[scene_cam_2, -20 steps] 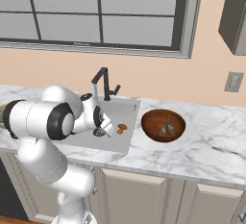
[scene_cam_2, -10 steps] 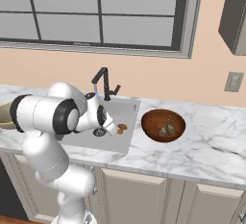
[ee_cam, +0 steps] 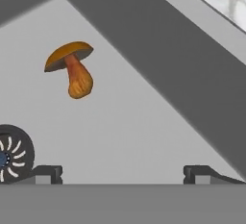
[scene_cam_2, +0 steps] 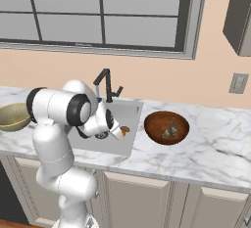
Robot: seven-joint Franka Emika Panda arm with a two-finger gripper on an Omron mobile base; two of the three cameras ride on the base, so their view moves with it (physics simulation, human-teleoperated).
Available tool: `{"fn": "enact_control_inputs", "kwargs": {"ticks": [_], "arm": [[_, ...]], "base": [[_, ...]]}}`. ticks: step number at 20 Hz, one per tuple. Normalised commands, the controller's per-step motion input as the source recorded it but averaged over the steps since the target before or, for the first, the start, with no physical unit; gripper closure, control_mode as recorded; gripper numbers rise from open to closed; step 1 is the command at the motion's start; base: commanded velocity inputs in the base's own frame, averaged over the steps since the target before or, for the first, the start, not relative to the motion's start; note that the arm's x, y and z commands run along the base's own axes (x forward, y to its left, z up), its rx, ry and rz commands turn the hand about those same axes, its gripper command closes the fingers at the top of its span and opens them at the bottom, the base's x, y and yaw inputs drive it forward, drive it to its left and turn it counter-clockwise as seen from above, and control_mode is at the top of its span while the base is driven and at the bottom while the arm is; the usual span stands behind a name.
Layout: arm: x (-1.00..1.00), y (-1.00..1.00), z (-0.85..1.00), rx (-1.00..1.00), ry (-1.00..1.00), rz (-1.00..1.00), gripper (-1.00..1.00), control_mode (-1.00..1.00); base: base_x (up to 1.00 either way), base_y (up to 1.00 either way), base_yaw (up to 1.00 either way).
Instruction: Pick the bananas from the sink and place them in one bowl. Place the mushroom in the other bowl. Then turn off the sink faucet.
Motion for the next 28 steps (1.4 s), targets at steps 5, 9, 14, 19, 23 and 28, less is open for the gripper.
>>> {"fn": "enact_control_inputs", "kwargs": {"ticks": [5,9,14,19,23,28], "arm": [[0.19,-0.08,-0.16,0.00,0.00,0.00,-1.00,-1.00],[0.26,-0.07,-0.09,0.00,0.00,0.00,-1.00,-1.00],[0.24,-0.03,-0.10,0.00,-0.01,0.00,-1.00,-1.00],[0.25,-0.01,-0.20,0.00,-0.02,0.00,-1.00,-1.00],[0.20,-0.01,-0.35,0.00,0.00,0.00,-1.00,-1.00],[0.25,-0.08,-0.33,0.00,0.00,0.00,-1.00,-1.00]], "base": [[0.00,0.00,0.00],[0.00,0.00,0.00],[0.00,0.00,0.00],[0.00,0.00,0.00],[0.00,0.00,0.00],[0.00,0.00,0.00]]}}
